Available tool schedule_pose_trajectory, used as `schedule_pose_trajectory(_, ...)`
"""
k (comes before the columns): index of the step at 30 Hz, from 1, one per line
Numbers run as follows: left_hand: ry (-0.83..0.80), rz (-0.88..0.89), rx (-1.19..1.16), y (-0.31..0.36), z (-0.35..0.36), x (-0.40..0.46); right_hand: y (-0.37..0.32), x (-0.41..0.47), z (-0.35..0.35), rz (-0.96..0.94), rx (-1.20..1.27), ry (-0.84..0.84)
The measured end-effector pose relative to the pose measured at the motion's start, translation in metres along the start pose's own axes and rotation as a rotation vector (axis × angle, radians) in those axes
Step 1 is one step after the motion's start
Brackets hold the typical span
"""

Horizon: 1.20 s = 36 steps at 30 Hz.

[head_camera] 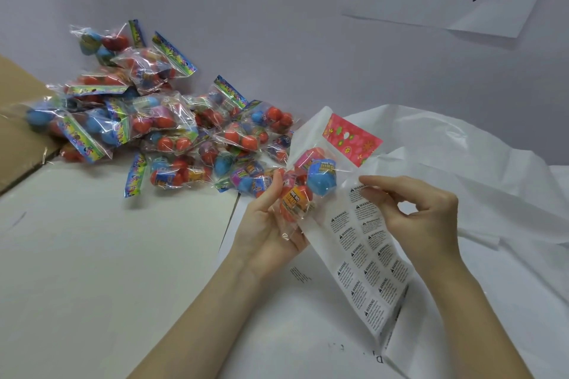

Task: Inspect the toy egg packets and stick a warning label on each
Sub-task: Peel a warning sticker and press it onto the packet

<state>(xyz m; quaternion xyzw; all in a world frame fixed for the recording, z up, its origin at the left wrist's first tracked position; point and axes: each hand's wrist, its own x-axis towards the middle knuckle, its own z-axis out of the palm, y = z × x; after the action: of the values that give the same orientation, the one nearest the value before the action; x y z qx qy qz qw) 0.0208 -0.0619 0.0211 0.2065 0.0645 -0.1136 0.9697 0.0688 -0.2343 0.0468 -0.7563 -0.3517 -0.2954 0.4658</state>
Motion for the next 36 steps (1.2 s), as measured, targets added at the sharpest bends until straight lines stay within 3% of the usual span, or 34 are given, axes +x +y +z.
schedule_pose_trajectory(14,-0.056,0.032,-0.044,-0.002,0.001,-0.003,-0.001,-0.004,0.008,-0.010,-0.066,0.140)
schedule_pose_trajectory(21,-0.029,0.073,-0.005,-0.002,0.004,-0.002,-0.002,-0.003,0.007,0.045,-0.076,0.075)
schedule_pose_trajectory(29,0.071,0.281,-0.015,-0.006,0.010,0.002,0.000,-0.004,0.014,-0.037,-0.466,-0.008)
schedule_pose_trajectory(31,0.110,0.344,0.048,-0.006,0.010,0.003,-0.003,-0.003,0.013,0.022,-0.336,0.053)
schedule_pose_trajectory(33,0.208,0.397,0.217,-0.007,0.013,0.000,-0.014,-0.002,0.014,0.196,-0.007,0.138)
schedule_pose_trajectory(36,0.355,0.487,0.442,-0.013,0.020,-0.007,-0.038,-0.003,0.025,0.343,0.303,0.126)
